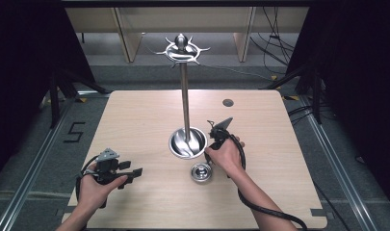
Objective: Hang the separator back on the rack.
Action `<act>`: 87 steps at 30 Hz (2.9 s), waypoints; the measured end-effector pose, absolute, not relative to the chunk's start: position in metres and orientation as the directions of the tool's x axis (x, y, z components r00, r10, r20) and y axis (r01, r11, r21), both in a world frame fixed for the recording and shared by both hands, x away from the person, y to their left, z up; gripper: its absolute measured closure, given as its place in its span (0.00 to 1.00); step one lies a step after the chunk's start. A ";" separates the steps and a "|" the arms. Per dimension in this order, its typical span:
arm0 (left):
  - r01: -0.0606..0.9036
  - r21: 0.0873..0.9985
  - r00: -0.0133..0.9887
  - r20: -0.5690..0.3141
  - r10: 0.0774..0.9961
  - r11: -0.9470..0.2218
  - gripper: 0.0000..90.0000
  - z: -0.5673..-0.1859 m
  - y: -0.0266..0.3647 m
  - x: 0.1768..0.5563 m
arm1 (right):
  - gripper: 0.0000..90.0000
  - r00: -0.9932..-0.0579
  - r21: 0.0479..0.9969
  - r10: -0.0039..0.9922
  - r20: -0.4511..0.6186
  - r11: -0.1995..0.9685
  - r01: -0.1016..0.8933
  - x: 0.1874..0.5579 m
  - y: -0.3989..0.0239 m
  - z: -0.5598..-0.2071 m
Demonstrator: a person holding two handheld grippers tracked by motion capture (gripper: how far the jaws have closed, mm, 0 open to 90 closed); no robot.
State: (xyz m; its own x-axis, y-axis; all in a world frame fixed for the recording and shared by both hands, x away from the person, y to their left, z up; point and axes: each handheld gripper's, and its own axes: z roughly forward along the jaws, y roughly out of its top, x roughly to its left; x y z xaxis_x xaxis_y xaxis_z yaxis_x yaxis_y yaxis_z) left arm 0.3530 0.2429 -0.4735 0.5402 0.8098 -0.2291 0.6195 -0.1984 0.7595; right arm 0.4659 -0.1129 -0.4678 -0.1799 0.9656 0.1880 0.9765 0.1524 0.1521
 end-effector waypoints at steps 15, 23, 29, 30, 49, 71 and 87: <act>0.621 0.758 0.539 -0.231 0.810 -0.198 0.41 -0.473 0.245 0.353 | 0.53 -0.159 0.114 0.976 0.150 0.143 0.983 0.479 -0.104 -0.474; 0.618 0.762 0.538 -0.231 0.810 -0.193 0.41 -0.473 0.244 0.353 | 0.68 -0.250 0.103 0.965 0.083 0.241 0.965 0.473 -0.107 -0.471; 0.615 0.760 0.546 -0.218 0.809 -0.210 0.41 -0.473 0.245 0.354 | 0.77 -0.356 0.094 0.933 0.053 0.350 0.932 0.468 -0.116 -0.469; 0.610 0.761 0.550 -0.206 0.810 -0.221 0.41 -0.473 0.245 0.354 | 0.77 -0.384 0.096 0.923 0.041 0.378 0.921 0.468 -0.119 -0.469; 0.618 0.758 0.544 -0.220 0.810 -0.209 0.41 -0.473 0.245 0.353 | 0.76 -0.466 0.118 0.885 0.003 0.463 0.879 0.470 -0.122 -0.473; 0.619 0.759 0.537 -0.218 0.815 -0.204 0.41 -0.474 0.245 0.353 | 0.78 -0.551 0.418 0.833 0.056 0.482 0.770 0.434 -0.165 -0.450; 0.614 0.763 0.541 -0.222 0.811 -0.201 0.40 -0.474 0.243 0.353 | 0.78 -0.613 0.704 0.789 0.040 0.413 0.578 0.400 -0.204 -0.426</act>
State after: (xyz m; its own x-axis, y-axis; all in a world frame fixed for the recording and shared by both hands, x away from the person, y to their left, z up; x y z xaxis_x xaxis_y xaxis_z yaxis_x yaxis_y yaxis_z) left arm 0.3535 0.2433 -0.4743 0.5410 0.8110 -0.2225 0.6144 -0.2005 0.7631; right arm 0.4005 -0.2040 -0.4259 -0.6126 0.7894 0.0397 0.5778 0.4130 0.7040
